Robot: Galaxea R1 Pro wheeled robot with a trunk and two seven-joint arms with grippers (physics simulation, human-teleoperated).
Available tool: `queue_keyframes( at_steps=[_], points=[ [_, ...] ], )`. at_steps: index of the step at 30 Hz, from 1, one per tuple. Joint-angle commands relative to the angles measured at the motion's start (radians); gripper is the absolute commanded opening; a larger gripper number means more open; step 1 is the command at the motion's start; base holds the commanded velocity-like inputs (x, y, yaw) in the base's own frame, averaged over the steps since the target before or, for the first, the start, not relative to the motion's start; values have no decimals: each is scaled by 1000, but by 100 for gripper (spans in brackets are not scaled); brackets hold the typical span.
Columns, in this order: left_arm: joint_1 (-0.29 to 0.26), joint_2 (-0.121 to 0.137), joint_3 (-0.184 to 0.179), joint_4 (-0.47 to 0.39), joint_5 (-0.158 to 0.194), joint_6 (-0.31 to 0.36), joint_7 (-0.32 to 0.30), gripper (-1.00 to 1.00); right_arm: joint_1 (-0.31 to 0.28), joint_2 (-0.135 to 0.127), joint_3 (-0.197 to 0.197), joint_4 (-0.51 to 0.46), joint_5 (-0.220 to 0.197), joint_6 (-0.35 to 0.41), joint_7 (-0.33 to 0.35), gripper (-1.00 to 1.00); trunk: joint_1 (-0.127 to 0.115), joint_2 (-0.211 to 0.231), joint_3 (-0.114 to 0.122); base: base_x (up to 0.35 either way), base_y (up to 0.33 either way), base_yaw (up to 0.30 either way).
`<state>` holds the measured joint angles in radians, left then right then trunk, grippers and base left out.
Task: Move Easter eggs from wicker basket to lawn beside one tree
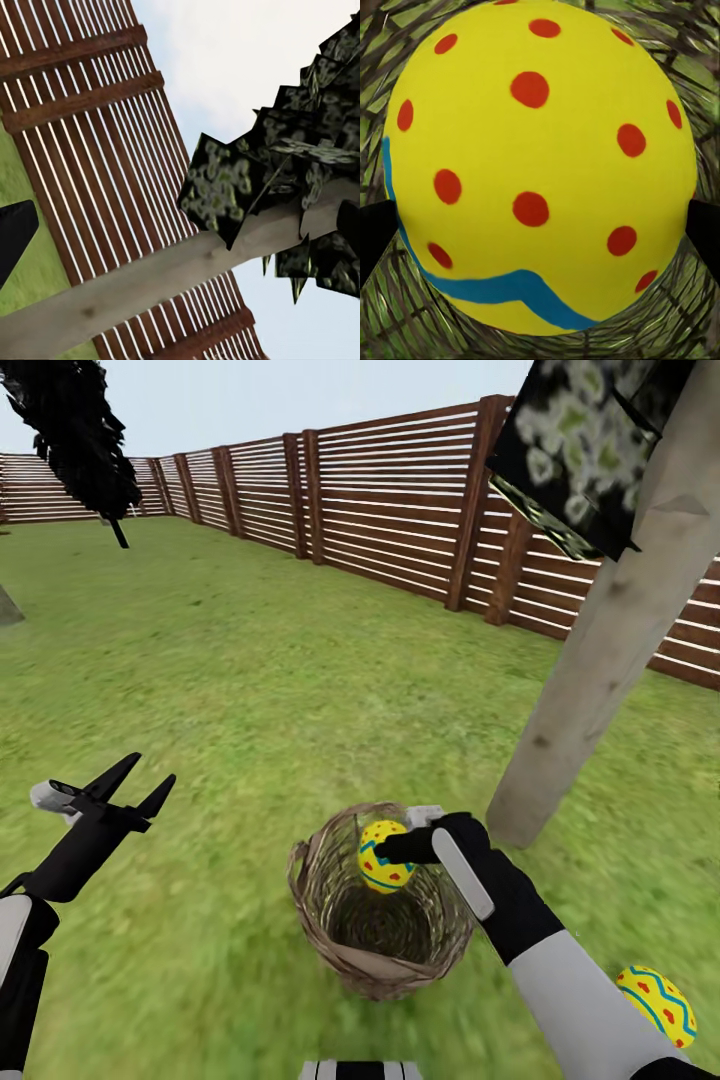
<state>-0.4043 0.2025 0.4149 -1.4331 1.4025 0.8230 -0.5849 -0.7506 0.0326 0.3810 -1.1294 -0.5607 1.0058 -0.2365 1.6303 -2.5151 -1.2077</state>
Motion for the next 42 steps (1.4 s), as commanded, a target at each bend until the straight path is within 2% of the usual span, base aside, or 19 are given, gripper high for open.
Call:
queue_keyframes(
  at_steps=[1, 4, 6, 9, 14, 17, 19, 20, 22, 23, 26, 27, 31, 40, 42],
  points=[
    [-1, 0, 1, 0, 1, 5, -1, 100, 0, -11, 1, -15, -17, 2, -10, -100, -1, 0, 3, -121, 0, 0],
    [-1, 0, 1, 0, 1, 5, -1, 100, 1, -27, 1, -35, -27, 2, -10, -100, -2, 1, 15, -26, 0, 0],
    [-1, 0, 1, 0, 1, 5, -1, 100, 7, -50, 1, -73, -49, 2, -10, -100, -3, 1, 23, -2, 0, 0],
    [-1, 0, 1, 0, 1, 5, -1, 100, 10, -112, 1, -150, -143, 2, -10, -100, -5, 2, 34, 0, 0, 0],
    [-1, 0, 1, 0, 1, 5, 0, 100, 11, -171, 0, -226, -199, 1, -10, -100, -7, 3, 53, 0, 0, 0],
    [-1, 0, 0, 0, 1, 5, 0, 100, 11, -247, -6, -244, -318, 0, -10, -100, -8, 4, 65, 0, 0, 0],
    [-1, 0, -1, 0, 1, 5, 0, 100, 11, -303, -33, -245, -430, -1, -10, -100, -9, 4, 73, 0, 0, 0],
    [-1, 0, -1, 0, 1, 5, 0, 100, 11, -329, -42, -246, -463, -1, -10, -100, -10, 4, 77, 0, 0, 0],
    [-1, -1, -1, 0, 0, 5, 0, 100, 11, -355, -63, -246, -482, -1, -10, -100, -11, 5, 84, 0, 0, 0],
    [-1, -1, -1, 0, 0, 4, 0, 100, 11, -359, -78, -247, -484, -1, -10, -100, -11, 5, 88, 0, 0, 0],
    [17, -14, -2, 3, 1, -6, -6, 100, 9, -362, -60, -229, -464, -14, -28, -100, -11, 5, 88, 0, 0, 0],
    [21, -13, -1, 3, 1, -5, -5, 100, 9, -361, -55, -224, -469, -11, -30, -100, -11, 5, 88, 0, 0, 0],
    [25, -13, -1, 2, 1, -4, -3, 100, 18, -361, -77, -201, -479, -9, -7, -100, -11, 5, 88, -126, 0, 0],
    [25, -14, -4, 2, 0, -3, -2, 100, 19, -361, -80, -214, -487, -7, 5, -100, -11, 5, 88, -328, 0, 0],
    [25, -14, -3, 3, 0, -4, -3, 100, 19, -366, -85, -242, -490, -2, 59, -100, -11, 5, 88, -150, 0, 0]
  ],
)
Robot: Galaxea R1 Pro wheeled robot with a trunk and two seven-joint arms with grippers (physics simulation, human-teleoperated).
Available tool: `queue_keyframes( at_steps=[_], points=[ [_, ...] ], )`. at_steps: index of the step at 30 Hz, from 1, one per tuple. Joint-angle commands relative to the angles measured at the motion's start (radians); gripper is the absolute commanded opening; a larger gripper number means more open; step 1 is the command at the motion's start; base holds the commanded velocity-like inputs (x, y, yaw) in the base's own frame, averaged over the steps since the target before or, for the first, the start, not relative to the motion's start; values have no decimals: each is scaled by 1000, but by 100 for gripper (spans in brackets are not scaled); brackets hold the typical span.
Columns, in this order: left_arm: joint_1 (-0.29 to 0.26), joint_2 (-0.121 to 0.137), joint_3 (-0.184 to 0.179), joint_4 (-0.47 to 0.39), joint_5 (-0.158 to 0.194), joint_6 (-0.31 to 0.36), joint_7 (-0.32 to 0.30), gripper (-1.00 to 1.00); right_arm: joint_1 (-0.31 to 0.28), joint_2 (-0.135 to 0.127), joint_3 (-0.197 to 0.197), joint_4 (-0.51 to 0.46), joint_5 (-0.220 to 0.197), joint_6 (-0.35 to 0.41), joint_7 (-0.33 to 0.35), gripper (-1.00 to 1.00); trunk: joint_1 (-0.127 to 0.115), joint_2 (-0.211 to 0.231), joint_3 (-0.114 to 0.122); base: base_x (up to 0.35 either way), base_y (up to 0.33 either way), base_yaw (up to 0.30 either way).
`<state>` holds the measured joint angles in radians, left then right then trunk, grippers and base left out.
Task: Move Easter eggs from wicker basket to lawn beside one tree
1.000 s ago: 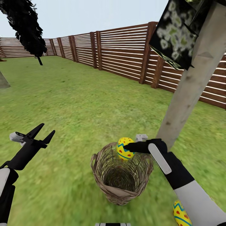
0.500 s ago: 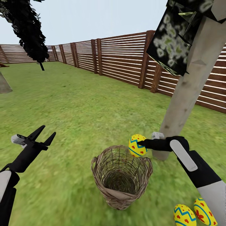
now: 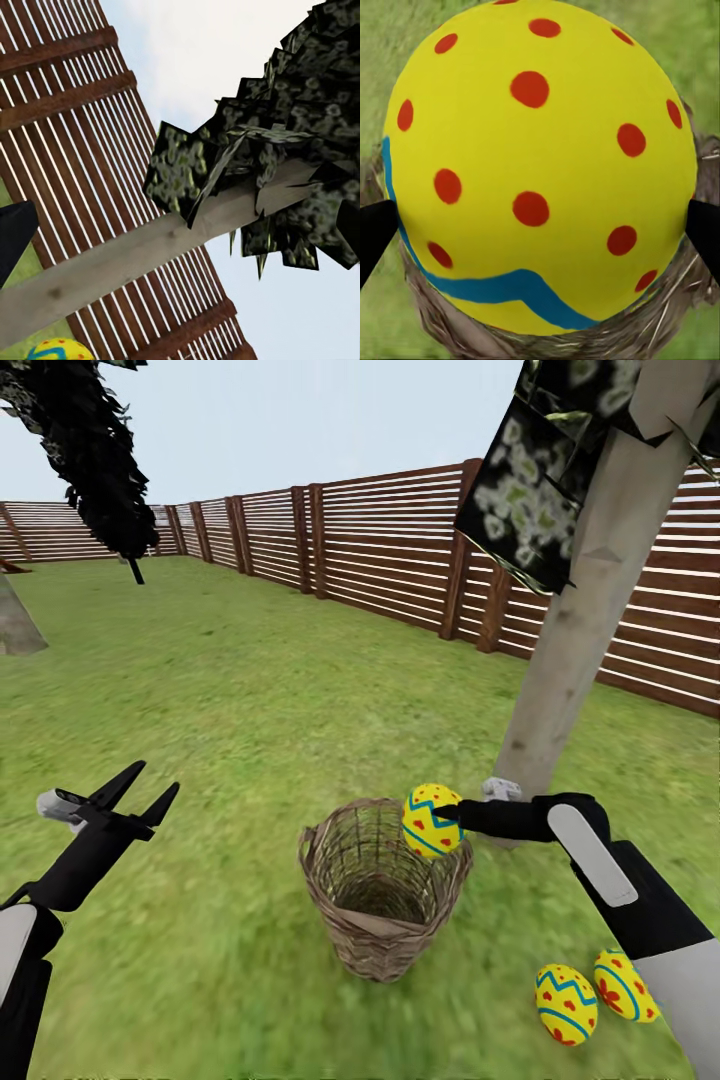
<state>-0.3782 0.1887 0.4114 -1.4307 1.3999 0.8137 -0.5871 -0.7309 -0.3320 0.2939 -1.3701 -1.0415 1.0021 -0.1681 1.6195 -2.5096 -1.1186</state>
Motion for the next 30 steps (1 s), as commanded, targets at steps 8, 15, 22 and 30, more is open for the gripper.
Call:
queue_keyframes(
  at_steps=[8, 15, 22, 30],
  points=[
    [-1, -2, 1, -1, 1, 5, 3, 100, 1, -97, -113, 0, -31, 5, 208, -100, 0, 0, 0, -5, 0, -25],
    [-1, -2, 2, -1, 2, 5, 5, 100, 1, -105, -113, 2, -31, 3, 208, -100, 0, 0, 8, -78, 0, -207],
    [-1, -1, 3, -2, 1, 6, 5, 100, 1, -105, -113, 6, -31, 1, 208, -100, 0, 0, 16, -196, -177, -213],
    [-1, -2, 1, -2, 3, 6, 0, 100, 1, -105, -113, 9, -31, 0, 208, -100, 0, 0, 26, -12, -63, -213]
  ],
)
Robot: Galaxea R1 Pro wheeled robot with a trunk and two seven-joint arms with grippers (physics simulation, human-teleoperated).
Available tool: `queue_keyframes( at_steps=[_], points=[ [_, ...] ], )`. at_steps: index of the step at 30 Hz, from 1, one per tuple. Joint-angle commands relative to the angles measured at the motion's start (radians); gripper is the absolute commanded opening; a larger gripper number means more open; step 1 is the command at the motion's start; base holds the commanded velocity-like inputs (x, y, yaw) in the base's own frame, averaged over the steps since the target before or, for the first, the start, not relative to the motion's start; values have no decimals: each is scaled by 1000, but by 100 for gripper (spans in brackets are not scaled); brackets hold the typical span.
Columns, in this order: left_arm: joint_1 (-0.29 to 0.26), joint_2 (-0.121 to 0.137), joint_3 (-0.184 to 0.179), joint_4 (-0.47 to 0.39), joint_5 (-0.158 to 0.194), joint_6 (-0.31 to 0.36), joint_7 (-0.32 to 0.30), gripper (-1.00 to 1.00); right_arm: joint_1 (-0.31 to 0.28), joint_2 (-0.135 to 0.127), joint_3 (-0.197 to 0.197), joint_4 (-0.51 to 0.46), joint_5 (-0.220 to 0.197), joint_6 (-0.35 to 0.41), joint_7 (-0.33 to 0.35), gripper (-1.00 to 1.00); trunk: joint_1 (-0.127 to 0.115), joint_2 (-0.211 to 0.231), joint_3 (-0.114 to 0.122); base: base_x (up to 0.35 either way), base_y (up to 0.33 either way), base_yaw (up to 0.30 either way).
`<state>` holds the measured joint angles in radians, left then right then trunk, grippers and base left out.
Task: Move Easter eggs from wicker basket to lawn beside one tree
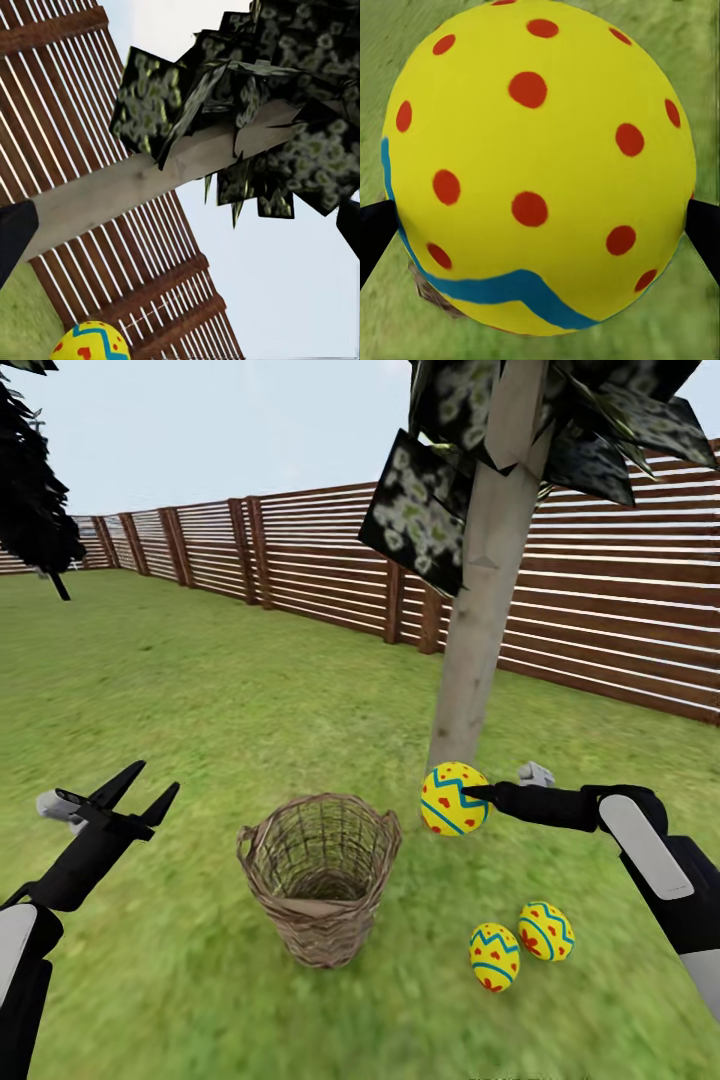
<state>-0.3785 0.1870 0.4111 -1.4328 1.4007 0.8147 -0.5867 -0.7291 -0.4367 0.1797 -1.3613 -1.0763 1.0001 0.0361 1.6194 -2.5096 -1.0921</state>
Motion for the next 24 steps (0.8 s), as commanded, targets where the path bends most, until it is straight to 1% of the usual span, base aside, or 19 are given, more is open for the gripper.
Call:
queue_keyframes(
  at_steps=[1, 7, 10, 13, 14, 15, 16, 17, 19, 20, 22, 24],
  points=[
    [0, 0, 1, 0, 2, 5, -1, 100, -1, -1, 1, 1, 4, 2, 4, -100, 0, 0, 0, 0, 0, -213],
    [0, -1, 0, 0, 3, 5, -5, 100, -1, -1, 0, 3, 4, -1, 2, -100, 0, 0, 7, 0, 0, -213],
    [0, -1, -2, 0, 2, 5, -5, 100, -1, -1, 0, 7, 11, -4, -2, -100, 0, 0, 11, 0, 0, -213],
    [0, -1, -4, 0, 1, 4, -5, 100, -1, -5, -2, 27, 14, -4, -7, -100, 0, 0, 14, 0, 0, -213],
    [0, -1, -5, 0, 1, 4, -5, 100, -1, -5, -11, 34, 15, -5, -8, -100, 0, 0, 15, 0, -64, -213],
    [0, -1, -5, 0, 1, 4, -5, 100, -1, -6, -39, 47, 16, -5, -8, -100, 0, 0, 17, 0, -150, -213],
    [0, -1, -5, 0, 1, 4, -5, 100, -1, -7, -58, 58, 20, -5, -8, -100, 0, 0, 18, 0, -184, -213],
    [0, -1, -5, 0, 2, 4, -5, 100, -1, -8, -66, 64, 29, -5, -8, -100, 0, 0, 19, 0, -224, -213],
    [0, -1, -5, 0, 1, 4, -5, 100, -1, -7, -73, 70, 78, -5, -8, -100, 0, 0, 21, 53, -270, -213],
    [0, -1, -5, 0, 1, 4, -5, 100, -1, -7, -73, 71, 91, -5, -9, -100, 0, 0, 22, 80, -283, -213],
    [0, -1, -5, 0, 1, 4, -5, 100, -1, -7, -79, 71, 103, -5, -10, -100, 0, 0, 25, 88, -287, -213],
    [0, -1, -5, 0, 1, 4, -5, 100, -1, -7, -80, 71, 105, -5, -10, -100, 0, 0, 27, 91, -288, -213]
  ],
)
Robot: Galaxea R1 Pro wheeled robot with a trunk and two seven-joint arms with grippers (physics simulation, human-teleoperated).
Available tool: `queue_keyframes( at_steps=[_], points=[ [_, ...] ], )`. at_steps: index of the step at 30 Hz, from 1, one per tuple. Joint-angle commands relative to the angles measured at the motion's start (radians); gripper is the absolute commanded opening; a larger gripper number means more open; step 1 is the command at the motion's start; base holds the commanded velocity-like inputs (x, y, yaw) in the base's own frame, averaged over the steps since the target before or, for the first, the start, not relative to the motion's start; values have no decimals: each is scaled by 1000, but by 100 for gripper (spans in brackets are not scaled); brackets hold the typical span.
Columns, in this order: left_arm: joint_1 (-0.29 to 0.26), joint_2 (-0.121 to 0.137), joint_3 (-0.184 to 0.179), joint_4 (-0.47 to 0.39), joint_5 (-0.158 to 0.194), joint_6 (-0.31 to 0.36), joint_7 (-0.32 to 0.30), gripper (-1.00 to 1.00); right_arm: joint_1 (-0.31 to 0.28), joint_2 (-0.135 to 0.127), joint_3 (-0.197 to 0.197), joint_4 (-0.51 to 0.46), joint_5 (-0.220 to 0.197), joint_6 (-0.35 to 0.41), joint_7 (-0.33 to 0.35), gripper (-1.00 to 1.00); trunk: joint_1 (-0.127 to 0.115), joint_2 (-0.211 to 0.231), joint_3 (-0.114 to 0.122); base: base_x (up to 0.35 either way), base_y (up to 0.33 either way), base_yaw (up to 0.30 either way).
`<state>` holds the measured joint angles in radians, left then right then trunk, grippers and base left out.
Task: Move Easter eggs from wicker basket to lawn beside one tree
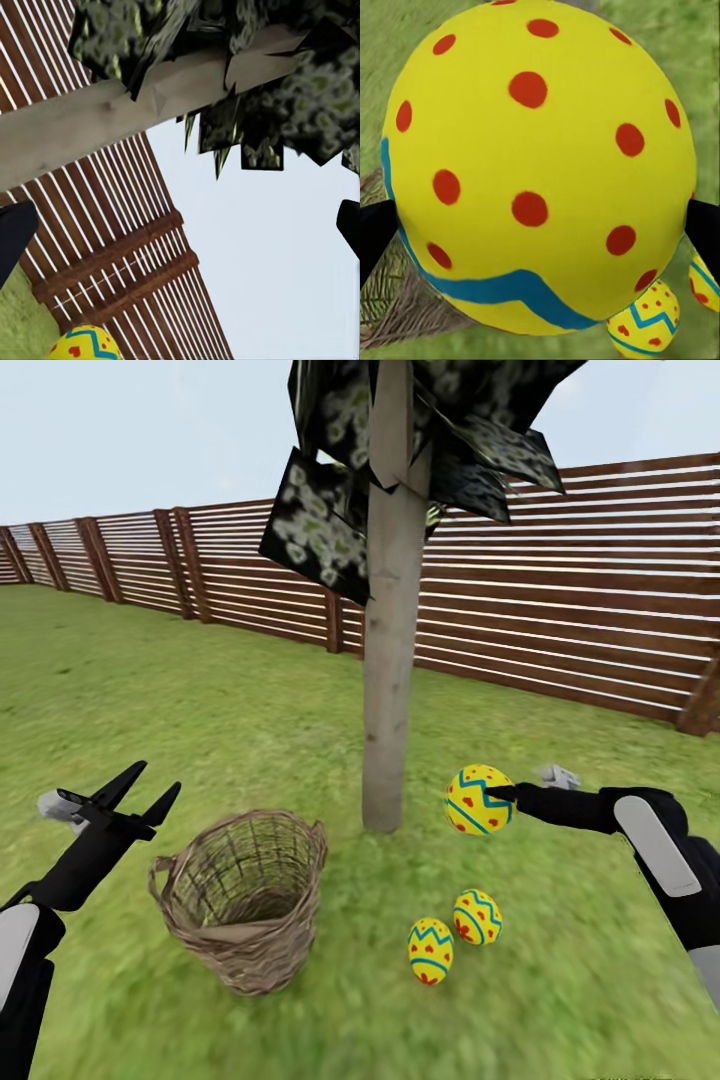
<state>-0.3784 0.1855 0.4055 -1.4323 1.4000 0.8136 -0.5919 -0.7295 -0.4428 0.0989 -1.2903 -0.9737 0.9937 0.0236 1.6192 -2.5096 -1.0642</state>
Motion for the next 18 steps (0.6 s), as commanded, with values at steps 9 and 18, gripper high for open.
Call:
queue_keyframes(
  at_steps=[9, 18],
  points=[
    [-1, 0, 1, 0, 2, 6, 0, 100, -1, 5, 1, 12, 40, -1, -49, -100, 0, 0, 10, 112, -304, -213],
    [-1, -15, 1, 0, 3, 6, 0, 100, -1, 10, 1, 18, 125, -37, -119, -100, 0, 0, 19, 24, -66, -189]
  ],
)
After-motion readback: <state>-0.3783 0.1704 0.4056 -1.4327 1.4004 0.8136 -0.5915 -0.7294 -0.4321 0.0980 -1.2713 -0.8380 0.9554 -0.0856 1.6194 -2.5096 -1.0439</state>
